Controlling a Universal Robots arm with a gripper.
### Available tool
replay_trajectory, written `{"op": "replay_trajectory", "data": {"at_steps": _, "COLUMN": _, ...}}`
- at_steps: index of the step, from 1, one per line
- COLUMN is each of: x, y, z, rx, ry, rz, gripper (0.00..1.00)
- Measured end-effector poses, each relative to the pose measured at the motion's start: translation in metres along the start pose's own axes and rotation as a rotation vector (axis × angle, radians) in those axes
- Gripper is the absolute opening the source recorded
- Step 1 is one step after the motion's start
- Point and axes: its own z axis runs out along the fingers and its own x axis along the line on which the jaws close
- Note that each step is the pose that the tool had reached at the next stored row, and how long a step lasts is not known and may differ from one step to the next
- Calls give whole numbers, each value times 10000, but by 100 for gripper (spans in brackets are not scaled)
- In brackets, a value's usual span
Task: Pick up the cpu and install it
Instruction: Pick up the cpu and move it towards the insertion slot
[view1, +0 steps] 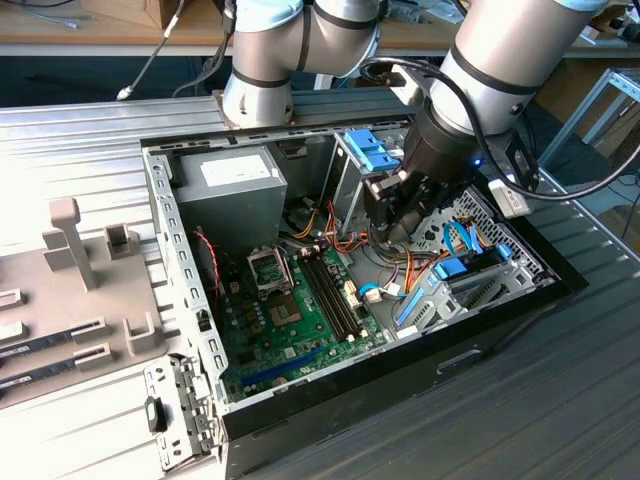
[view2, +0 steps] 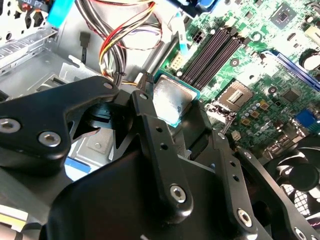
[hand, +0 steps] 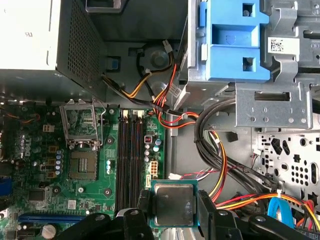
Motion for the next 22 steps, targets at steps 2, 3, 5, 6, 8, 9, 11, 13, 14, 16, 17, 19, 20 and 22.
{"op": "replay_trajectory", "data": {"at_steps": 2, "x": 1, "y": -26, "z": 2, "rx": 0, "ry": 0, "rz": -1, "gripper": 47}}
{"op": "replay_trajectory", "data": {"at_steps": 3, "x": 1, "y": -34, "z": 3, "rx": 0, "ry": 0, "rz": 0, "gripper": 47}}
{"op": "replay_trajectory", "data": {"at_steps": 5, "x": 1, "y": -49, "z": 4, "rx": 0, "ry": 0, "rz": 0, "gripper": 47}}
{"op": "replay_trajectory", "data": {"at_steps": 6, "x": 2, "y": -64, "z": 5, "rx": 0, "ry": 0, "rz": 0, "gripper": 47}}
{"op": "replay_trajectory", "data": {"at_steps": 8, "x": 2, "y": -79, "z": 6, "rx": -1, "ry": 0, "rz": 0, "gripper": 47}}
{"op": "replay_trajectory", "data": {"at_steps": 9, "x": 3, "y": -90, "z": 7, "rx": 0, "ry": 0, "rz": 0, "gripper": 47}}
{"op": "replay_trajectory", "data": {"at_steps": 11, "x": 3, "y": -106, "z": 8, "rx": 0, "ry": 0, "rz": 0, "gripper": 47}}
{"op": "replay_trajectory", "data": {"at_steps": 13, "x": 3, "y": -120, "z": 9, "rx": 0, "ry": 0, "rz": 0, "gripper": 47}}
{"op": "replay_trajectory", "data": {"at_steps": 14, "x": 4, "y": -130, "z": 10, "rx": 0, "ry": 0, "rz": 0, "gripper": 47}}
{"op": "replay_trajectory", "data": {"at_steps": 16, "x": 4, "y": -147, "z": 12, "rx": 0, "ry": 0, "rz": 0, "gripper": 47}}
{"op": "replay_trajectory", "data": {"at_steps": 17, "x": 5, "y": -167, "z": 14, "rx": 0, "ry": 0, "rz": 0, "gripper": 47}}
{"op": "replay_trajectory", "data": {"at_steps": 19, "x": 6, "y": -184, "z": 17, "rx": 1, "ry": 0, "rz": 0, "gripper": 47}}
{"op": "replay_trajectory", "data": {"at_steps": 20, "x": 6, "y": -192, "z": 19, "rx": 0, "ry": 0, "rz": 0, "gripper": 47}}
{"op": "replay_trajectory", "data": {"at_steps": 22, "x": 6, "y": -206, "z": 21, "rx": 0, "ry": 0, "rz": -1, "gripper": 47}}
